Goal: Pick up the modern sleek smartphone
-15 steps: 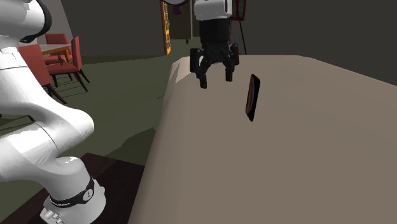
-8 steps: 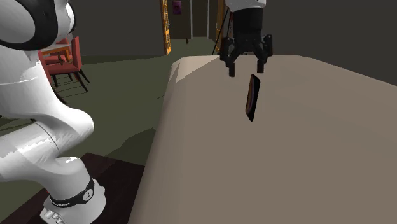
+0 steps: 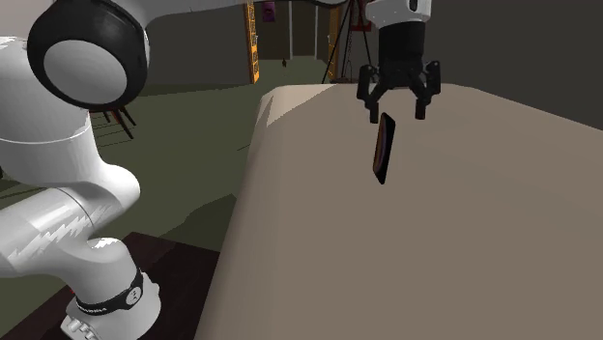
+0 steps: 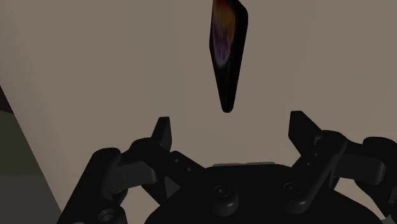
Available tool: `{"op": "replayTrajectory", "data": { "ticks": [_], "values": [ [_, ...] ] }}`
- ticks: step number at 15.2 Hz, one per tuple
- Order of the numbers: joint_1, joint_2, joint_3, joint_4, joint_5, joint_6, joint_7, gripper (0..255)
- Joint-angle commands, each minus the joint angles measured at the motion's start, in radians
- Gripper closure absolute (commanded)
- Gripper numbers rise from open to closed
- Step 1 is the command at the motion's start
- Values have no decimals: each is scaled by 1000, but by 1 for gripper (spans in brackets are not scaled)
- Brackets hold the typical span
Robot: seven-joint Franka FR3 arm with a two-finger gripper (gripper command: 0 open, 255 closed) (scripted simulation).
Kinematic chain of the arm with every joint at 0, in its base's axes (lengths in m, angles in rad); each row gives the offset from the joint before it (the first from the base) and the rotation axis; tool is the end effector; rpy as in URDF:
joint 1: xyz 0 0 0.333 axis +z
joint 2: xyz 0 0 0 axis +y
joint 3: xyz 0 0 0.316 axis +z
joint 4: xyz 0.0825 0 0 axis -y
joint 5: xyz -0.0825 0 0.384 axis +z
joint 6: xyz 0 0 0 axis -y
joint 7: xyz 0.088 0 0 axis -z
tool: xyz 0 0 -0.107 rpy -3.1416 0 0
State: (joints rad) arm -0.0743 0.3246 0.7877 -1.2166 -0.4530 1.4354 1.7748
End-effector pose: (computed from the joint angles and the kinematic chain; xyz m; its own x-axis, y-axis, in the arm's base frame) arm 0.5491 0.2915 0.6333 0.4008 -0.8898 0.2183 -0.9085 -0.4168 -0.0308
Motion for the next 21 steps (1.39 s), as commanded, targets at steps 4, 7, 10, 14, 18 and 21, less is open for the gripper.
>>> {"op": "replayTrajectory", "data": {
  "ticks": [4, 7, 10, 14, 18, 21],
  "values": [
    [-27, -23, 1, -78, 18, 59, 8, 0],
    [-28, -24, 2, -78, 19, 59, 7, 255],
    [-27, -24, 2, -78, 19, 59, 7, 255],
    [-27, -23, 1, -78, 18, 59, 8, 255],
    [5, 5, 0, 14, -4, -10, 0, 255],
    [36, 32, -4, 94, -26, -65, -6, 255]
  ]
}}
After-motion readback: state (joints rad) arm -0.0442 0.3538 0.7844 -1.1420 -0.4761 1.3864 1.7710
